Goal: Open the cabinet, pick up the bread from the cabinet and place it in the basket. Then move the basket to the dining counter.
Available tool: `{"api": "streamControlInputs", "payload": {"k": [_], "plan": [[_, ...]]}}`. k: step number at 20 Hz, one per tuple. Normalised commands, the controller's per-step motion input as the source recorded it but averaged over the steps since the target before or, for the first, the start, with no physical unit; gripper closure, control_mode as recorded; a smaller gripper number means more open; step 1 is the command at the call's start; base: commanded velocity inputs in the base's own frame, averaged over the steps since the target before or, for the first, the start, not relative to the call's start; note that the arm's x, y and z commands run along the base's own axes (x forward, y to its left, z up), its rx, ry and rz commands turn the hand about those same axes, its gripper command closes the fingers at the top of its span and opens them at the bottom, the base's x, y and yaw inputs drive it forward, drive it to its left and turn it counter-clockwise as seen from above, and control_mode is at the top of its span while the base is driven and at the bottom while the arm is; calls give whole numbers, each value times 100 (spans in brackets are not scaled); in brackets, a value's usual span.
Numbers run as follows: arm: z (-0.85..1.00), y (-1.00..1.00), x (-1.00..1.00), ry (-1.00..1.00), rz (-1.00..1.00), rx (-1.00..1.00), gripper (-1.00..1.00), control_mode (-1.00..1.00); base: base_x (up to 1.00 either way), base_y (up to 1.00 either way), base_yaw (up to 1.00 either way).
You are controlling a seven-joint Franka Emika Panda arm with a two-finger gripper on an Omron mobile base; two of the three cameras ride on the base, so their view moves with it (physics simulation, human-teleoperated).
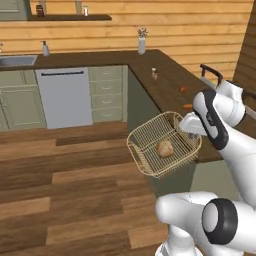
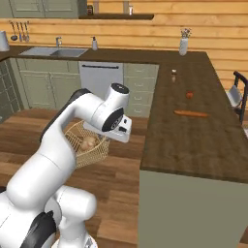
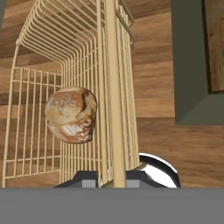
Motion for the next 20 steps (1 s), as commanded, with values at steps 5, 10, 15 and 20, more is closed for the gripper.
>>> {"api": "streamControlInputs", "payload": {"k": [5,10,15,20], "plan": [[0,0,0,0,0,0,100,100,37,-88,0],[0,0,0,0,0,0,100,100,56,-54,5],[0,0,0,0,0,0,100,100,59,-44,7],[0,0,0,0,0,0,100,100,28,-52,1]]}}
